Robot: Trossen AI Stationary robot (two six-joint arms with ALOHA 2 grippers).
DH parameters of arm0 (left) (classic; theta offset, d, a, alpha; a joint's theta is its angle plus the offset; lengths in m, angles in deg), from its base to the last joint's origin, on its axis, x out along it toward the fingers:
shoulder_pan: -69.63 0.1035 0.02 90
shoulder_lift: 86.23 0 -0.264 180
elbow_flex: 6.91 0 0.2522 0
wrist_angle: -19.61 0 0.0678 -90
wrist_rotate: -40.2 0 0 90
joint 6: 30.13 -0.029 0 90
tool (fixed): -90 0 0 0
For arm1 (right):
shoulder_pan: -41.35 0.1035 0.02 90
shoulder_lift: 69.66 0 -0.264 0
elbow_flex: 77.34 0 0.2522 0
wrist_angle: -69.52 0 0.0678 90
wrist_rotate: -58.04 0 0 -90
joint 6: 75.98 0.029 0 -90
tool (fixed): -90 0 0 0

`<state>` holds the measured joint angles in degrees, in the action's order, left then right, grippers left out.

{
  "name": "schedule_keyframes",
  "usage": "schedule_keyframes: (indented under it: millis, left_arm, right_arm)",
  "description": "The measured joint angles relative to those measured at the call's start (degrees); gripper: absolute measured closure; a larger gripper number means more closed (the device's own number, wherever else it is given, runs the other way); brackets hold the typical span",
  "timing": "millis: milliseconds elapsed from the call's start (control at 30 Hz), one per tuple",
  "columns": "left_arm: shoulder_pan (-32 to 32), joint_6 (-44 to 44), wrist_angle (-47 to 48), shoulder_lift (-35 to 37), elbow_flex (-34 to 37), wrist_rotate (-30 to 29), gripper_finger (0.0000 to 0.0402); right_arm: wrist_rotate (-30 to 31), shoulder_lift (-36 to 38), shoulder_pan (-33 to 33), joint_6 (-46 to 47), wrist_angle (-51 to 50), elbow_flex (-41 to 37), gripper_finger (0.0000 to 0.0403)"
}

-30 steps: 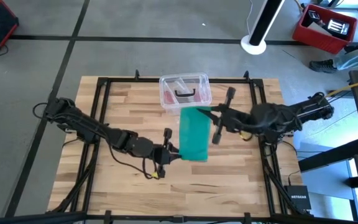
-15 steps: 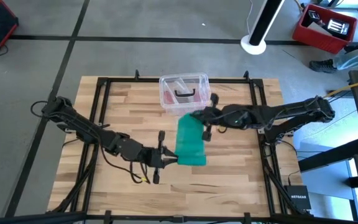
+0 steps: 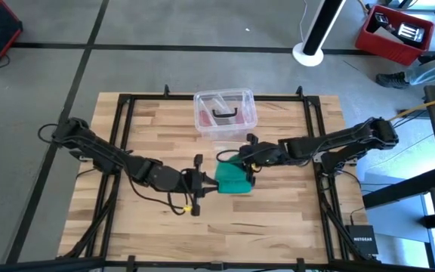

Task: Roll bandage
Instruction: Roll the green bandage

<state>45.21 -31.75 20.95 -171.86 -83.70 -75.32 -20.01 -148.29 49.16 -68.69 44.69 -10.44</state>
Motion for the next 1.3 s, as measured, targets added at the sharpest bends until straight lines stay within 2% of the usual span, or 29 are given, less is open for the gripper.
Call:
schedule_keyframes:
  millis: [200, 400, 567, 700, 900, 1033, 1167, 1300]
  left_arm:
    - [-0.44, 4.46, 3.31, -0.92, 0.02, -2.33, 0.0386]
    - [-0.17, 6.83, 7.45, -1.02, -0.02, -2.76, 0.0386]
    - [0.51, 7.27, 7.43, -1.0, -0.02, -2.77, 0.0386]
    - [0.63, 7.65, 8.89, -1.0, -0.02, -2.89, 0.0386]
    - [0.65, 10.86, 11.99, -1.27, -0.02, -2.88, 0.0386]
    - [0.23, 12.59, 12.42, -2.85, -0.02, -0.44, 0.0386]
    - [0.0, 14.85, 12.11, -6.16, -0.04, 1.12, 0.0386]
    - [0.07, 17.62, 11.08, -9.48, -0.02, 1.17, 0.0386]
  right_arm:
    - [0.52, 0.94, -0.02, -0.14, -1.71, 0.12, 0.0196]
    - [0.74, 3.73, -0.02, 1.09, -5.92, 2.54, 0.0155]
    - [-0.53, 3.96, -1.06, 12.15, -10.88, 4.22, 0.015]
    - [-7.73, 2.93, -4.55, 22.76, -15.54, 4.24, 0.015]
    - [-15.96, -0.14, -6.75, 26.87, -18.91, 4.22, 0.015]
    - [-15.48, -0.28, -6.82, 28.29, -18.38, 4.2, 0.015]
    - [-7.51, -1.13, -6.67, 30.0, -13.19, 4.22, 0.015]
    - [-10.22, -4.86, -6.71, 32.52, -10.62, 4.15, 0.015]
